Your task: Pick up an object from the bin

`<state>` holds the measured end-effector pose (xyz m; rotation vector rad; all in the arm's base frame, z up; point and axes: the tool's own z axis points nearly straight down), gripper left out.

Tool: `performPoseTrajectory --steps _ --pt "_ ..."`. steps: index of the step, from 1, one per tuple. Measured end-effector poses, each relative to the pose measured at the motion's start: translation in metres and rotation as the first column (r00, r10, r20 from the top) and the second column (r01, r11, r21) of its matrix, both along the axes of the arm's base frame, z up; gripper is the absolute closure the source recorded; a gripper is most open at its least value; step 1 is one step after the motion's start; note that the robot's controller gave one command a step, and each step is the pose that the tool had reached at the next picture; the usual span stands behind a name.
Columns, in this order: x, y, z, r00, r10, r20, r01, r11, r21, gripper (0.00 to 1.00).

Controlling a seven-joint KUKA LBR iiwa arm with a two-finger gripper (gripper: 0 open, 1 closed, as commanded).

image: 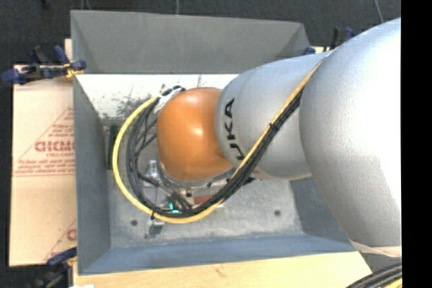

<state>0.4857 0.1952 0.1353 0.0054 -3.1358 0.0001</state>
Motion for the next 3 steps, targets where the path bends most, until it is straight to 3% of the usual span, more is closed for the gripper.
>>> performPoseTrajectory --steps 1,2,3 --pt "0.002 -0.001 0.004 1.000 -0.004 0.007 0.004 1.000 0.002 0.00" --pt "0.024 -0.055 -0.041 0.991 0.132 0.010 -0.132 0.991 0.000 0.00" --pt "0.024 -0.082 -0.021 0.999 -0.033 0.006 0.033 0.999 0.001 0.00"
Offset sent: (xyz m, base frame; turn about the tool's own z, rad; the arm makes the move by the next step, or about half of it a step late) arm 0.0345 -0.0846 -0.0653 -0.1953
